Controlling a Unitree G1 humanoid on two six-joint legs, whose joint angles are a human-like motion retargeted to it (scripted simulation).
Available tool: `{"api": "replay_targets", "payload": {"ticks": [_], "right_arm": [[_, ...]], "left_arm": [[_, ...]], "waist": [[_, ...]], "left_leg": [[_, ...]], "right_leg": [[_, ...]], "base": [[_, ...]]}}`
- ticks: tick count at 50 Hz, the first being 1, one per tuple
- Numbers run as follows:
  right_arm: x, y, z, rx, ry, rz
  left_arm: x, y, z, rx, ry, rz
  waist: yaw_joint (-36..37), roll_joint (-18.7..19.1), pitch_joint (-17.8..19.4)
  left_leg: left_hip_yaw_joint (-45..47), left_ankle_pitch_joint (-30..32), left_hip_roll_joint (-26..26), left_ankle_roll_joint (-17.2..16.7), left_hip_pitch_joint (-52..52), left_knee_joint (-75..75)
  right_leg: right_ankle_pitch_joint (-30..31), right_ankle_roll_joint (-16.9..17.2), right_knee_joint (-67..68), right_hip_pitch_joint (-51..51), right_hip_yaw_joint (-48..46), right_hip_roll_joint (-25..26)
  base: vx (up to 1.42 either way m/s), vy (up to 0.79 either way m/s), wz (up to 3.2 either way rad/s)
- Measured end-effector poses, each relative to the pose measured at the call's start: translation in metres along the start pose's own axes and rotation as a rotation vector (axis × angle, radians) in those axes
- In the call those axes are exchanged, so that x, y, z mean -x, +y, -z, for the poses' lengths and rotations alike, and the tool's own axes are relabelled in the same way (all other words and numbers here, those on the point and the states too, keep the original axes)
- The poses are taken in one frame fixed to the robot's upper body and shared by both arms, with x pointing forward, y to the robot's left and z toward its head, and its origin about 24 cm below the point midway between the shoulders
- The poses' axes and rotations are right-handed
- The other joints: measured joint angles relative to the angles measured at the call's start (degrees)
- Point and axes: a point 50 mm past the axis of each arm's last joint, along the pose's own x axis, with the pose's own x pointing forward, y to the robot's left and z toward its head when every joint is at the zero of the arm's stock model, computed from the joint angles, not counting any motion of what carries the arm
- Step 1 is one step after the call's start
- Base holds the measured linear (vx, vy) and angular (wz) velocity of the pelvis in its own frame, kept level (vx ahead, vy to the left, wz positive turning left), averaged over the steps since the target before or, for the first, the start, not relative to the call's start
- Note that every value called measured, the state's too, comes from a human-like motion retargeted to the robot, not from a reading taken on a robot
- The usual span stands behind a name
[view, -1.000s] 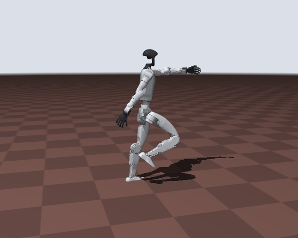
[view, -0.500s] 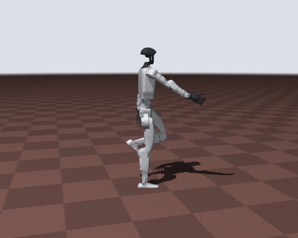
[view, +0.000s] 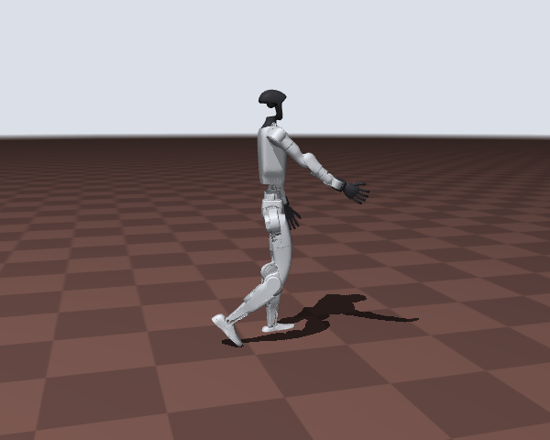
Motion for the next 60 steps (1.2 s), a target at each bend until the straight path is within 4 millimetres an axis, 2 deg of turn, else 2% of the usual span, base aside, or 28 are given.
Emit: {"api": "replay_targets", "payload": {"ticks": [2, 5, 7, 9, 11, 14, 16, 18, 20, 22, 24, 26, 27, 29, 31, 32, 34, 36, 38, 40, 43, 46, 50, 53, 55, 57, 58, 60], "right_arm": [[0.035, -0.037, 0.109, 0.134, 0.349, -0.020], [0.138, -0.093, 0.235, 0.268, 0.868, -0.056], [0.218, -0.121, 0.284, 0.240, 1.127, -0.033], [0.294, -0.138, 0.312, 0.159, 1.313, 0.006], [0.362, -0.151, 0.324, 0.071, 1.463, 0.040], [0.445, -0.170, 0.320, -0.027, 1.645, 0.110], [0.479, -0.182, 0.312, -0.077, 1.707, 0.195], [0.495, -0.189, 0.306, -0.113, 1.712, 0.281], [0.494, -0.192, 0.306, -0.129, 1.681, 0.323], [0.475, -0.190, 0.310, -0.127, 1.621, 0.320], [0.445, -0.184, 0.316, -0.108, 1.561, 0.314], [0.404, -0.172, 0.321, -0.045, 1.537, 0.248], [0.379, -0.164, 0.322, 0.007, 1.525, 0.177], [0.316, -0.147, 0.316, 0.104, 1.404, 0.062], [0.233, -0.129, 0.290, 0.160, 1.171, 0.040], [0.188, -0.118, 0.267, 0.174, 1.041, 0.037], [0.102, -0.091, 0.199, 0.164, 0.752, 0.034], [0.033, -0.058, 0.104, 0.069, 0.410, 0.044], [-0.003, -0.024, -0.004, -0.087, 0.076, 0.041], [-0.007, 0.004, -0.115, -0.273, -0.245, 0.034], [0.030, 0.019, -0.247, -0.474, -0.619, 0.002], [0.077, 0.021, -0.331, -0.438, -0.821, -0.034], [0.125, 0.018, -0.389, -0.219, -0.954, 0.000], [0.130, 0.023, -0.393, -0.186, -0.966, -0.006], [0.117, 0.030, -0.380, -0.222, -0.918, -0.036], [0.092, 0.037, -0.349, -0.270, -0.822, -0.060], [0.077, 0.041, -0.329, -0.290, -0.764, -0.063], [0.049, 0.046, -0.280, -0.346, -0.665, -0.048]], "left_arm": [[0.005, 0.009, -0.117, -0.137, -0.233, -0.033], [0.075, 0.009, -0.285, -0.270, -0.627, -0.115], [0.147, 0.006, -0.365, -0.286, -0.885, -0.184], [0.225, 0.004, -0.417, -0.281, -1.112, -0.257], [0.295, 0.007, -0.445, -0.307, -1.275, -0.341], [0.373, 0.015, -0.459, -0.393, -1.395, -0.472], [0.408, 0.017, -0.460, -0.433, -1.437, -0.535], [0.425, 0.015, -0.461, -0.453, -1.467, -0.563], [0.424, 0.010, -0.462, -0.469, -1.478, -0.551], [0.404, 0.002, -0.463, -0.468, -1.475, -0.489], [0.369, -0.009, -0.463, -0.414, -1.462, -0.399], [0.326, -0.021, -0.458, -0.341, -1.410, -0.328], [0.298, -0.027, -0.452, -0.347, -1.354, -0.303], [0.226, -0.037, -0.424, -0.453, -1.187, -0.247], [0.139, -0.033, -0.365, -0.555, -0.939, -0.187], [0.097, -0.025, -0.322, -0.587, -0.772, -0.136], [0.031, -0.008, -0.210, -0.554, -0.409, 0.013], [0.002, 0.002, -0.092, -0.435, -0.108, 0.111], [0.004, 0.001, 0.017, -0.291, 0.133, 0.166], [0.027, -0.006, 0.107, -0.127, 0.293, 0.202], [0.085, -0.019, 0.213, 0.086, 0.500, 0.231], [0.161, -0.031, 0.291, 0.224, 0.767, 0.259], [0.236, -0.046, 0.338, 0.361, 1.014, 0.291], [0.238, -0.053, 0.339, 0.411, 1.018, 0.308], [0.217, -0.055, 0.329, 0.405, 0.967, 0.319], [0.175, -0.052, 0.304, 0.358, 0.871, 0.292], [0.149, -0.048, 0.285, 0.316, 0.803, 0.254], [0.091, -0.035, 0.228, 0.226, 0.580, 0.105]], "waist": [[-3.79, 0.35, -0.50], [-9.37, 1.97, 1.01], [-13.25, 3.26, 1.91], [-16.12, 4.15, 2.65], [-18.13, 4.58, 2.97], [-20.85, 4.73, 2.57], [-22.36, 4.75, 1.88], [-23.08, 4.84, 0.90], [-23.05, 4.81, -0.51], [-22.96, 4.81, -1.31], [-23.54, 3.73, 0.02], [-22.64, 0.71, 3.60], [-20.53, -1.04, 4.59], [-13.28, -3.21, 4.68], [-6.24, -5.59, 5.76], [-4.00, -7.09, 5.99], [-3.73, -9.04, 2.60], [-3.69, -8.85, -1.49], [-0.79, -9.51, -2.25], [3.03, -10.79, -2.29], [7.20, -12.62, -2.00], [9.70, -13.48, -1.39], [10.46, -13.05, -1.65], [9.79, -12.27, -3.56], [9.16, -11.73, -4.78], [9.48, -11.47, -3.86], [10.41, -11.18, -1.87], [12.01, -7.21, 3.29]], "left_leg": [[-2.94, -1.06, -0.50, -0.51, 0.28, 0.00], [-7.58, -2.51, -0.17, -1.22, 1.98, 0.00], [-10.50, -3.07, 0.35, -0.46, 2.91, 0.00], [-12.08, -3.53, 0.64, 0.66, 4.13, 0.00], [-12.36, -3.96, 0.64, 1.39, 5.53, 0.00], [-12.66, -4.35, 0.58, 1.43, 7.41, 0.00], [-13.39, -4.33, 0.63, 0.94, 8.29, 0.00], [-14.21, -4.28, 0.71, 0.41, 8.93, 0.00], [-14.97, -4.34, 0.57, 0.03, 9.36, 0.00], [-16.34, -4.52, 0.48, -0.30, 10.55, 0.00], [-19.18, -4.81, -0.19, -0.44, 14.46, 0.00], [-22.09, -5.48, -2.07, 0.11, 20.73, 0.68], [-22.42, -5.61, -3.45, 0.88, 22.79, 1.60], [-19.77, -3.99, -5.66, 3.52, 23.73, 5.38], [-15.20, -3.39, -7.89, 5.38, 22.61, 14.77], [-12.95, -5.57, -8.49, 5.45, 19.07, 24.58], [-10.54, -15.72, -5.95, 6.04, 0.94, 57.76], [-10.62, -24.47, -2.05, 8.78, -16.87, 86.28], [-10.41, -30.77, -0.60, 10.86, -27.95, 105.33], [-9.86, -35.29, 0.07, 12.04, -37.42, 119.38], [-8.98, -38.55, 2.16, 13.80, -49.08, 132.39], [-8.22, -39.23, 5.30, 16.59, -56.24, 136.18], [-9.64, -36.65, 4.95, 16.99, -61.38, 127.33], [-9.05, -33.83, 5.24, 16.48, -58.59, 110.26], [-6.77, -32.38, 5.94, 16.07, -52.58, 93.81], [-1.67, -30.65, 4.97, 13.90, -39.46, 68.24], [1.68, -28.19, 3.08, 11.66, -29.46, 50.98], [6.34, -15.49, -0.77, 8.02, -7.41, 14.85]], "right_leg": [[-2.24, -2.99, 22.76, -12.74, -3.64, -1.95], [-8.58, -5.12, 48.21, -27.62, -6.49, -3.06], [-11.73, -4.78, 57.70, -35.90, -7.28, -2.16], [-14.22, -5.29, 62.77, -43.11, -7.65, -1.71], [-16.19, -6.66, 64.31, -49.07, -7.88, -1.88], [-18.29, -8.33, 60.29, -54.29, -9.04, -3.02], [-18.52, -8.27, 53.25, -54.98, -10.20, -3.65], [-17.69, -7.32, 42.60, -53.50, -11.44, -3.76], [-16.60, -5.80, 28.05, -49.68, -12.87, -3.83], [-15.16, -3.60, 7.35, -41.18, -15.31, -3.88], [-9.72, -0.41, -20.11, -25.95, -18.73, -3.85], [1.80, 4.37, -46.84, -8.14, -21.83, -3.67], [6.71, 6.81, -54.36, -2.78, -21.97, -3.79], [9.05, 9.48, -56.13, 0.15, -18.75, -3.92], [8.38, 10.00, -56.13, 3.81, -13.74, -4.89], [7.85, 9.82, -56.13, 5.31, -11.60, -6.07], [6.86, 8.28, -56.13, 3.92, -9.93, -7.96], [5.56, 6.86, -56.13, 1.07, -9.07, -7.45], [4.11, 6.42, -56.13, 0.81, -6.71, -7.48], [3.23, 6.21, -56.13, 0.44, -3.91, -7.85], [2.61, 5.66, -56.13, 0.77, -2.07, -8.43], [2.04, 5.16, -56.13, 2.71, -2.15, -8.59], [1.36, 5.46, -56.13, 5.41, -2.77, -8.45], [1.28, 5.95, -56.13, 6.21, -2.37, -8.09], [1.08, 6.20, -55.76, 6.63, -1.62, -7.82], [-0.21, 6.72, -53.72, 8.21, 0.27, -8.19], [-1.14, 7.18, -52.19, 10.26, 1.71, -8.56], [-2.47, 7.44, -48.96, 16.70, 4.56, -6.36]], "base": [[0.48, 0.19, 1.47], [0.51, 0.14, 1.53], [0.54, 0.08, 1.27], [0.57, 0.05, 0.66], [0.58, 0.02, 0.13], [0.58, -0.01, 0.07], [0.57, -0.04, 0.25], [0.57, -0.06, 0.27], [0.57, -0.06, 0.30], [0.61, -0.06, 0.66], [0.71, -0.08, 1.32], [0.77, -0.16, 0.92], [0.71, -0.23, -0.48], [0.65, -0.25, -1.61], [0.60, -0.25, -2.27], [0.51, -0.21, -1.74], [0.39, -0.13, -0.52], [0.40, -0.03, -0.18], [0.47, 0.00, -0.95], [0.48, 0.03, -1.08], [0.49, 0.05, -0.53], [0.51, 0.08, -0.02], [0.50, 0.13, 0.23], [0.47, 0.12, 0.04], [0.49, 0.12, -0.32], [0.56, 0.15, -0.98], [0.64, 0.21, -1.55], [0.68, 0.29, -1.43]]}}
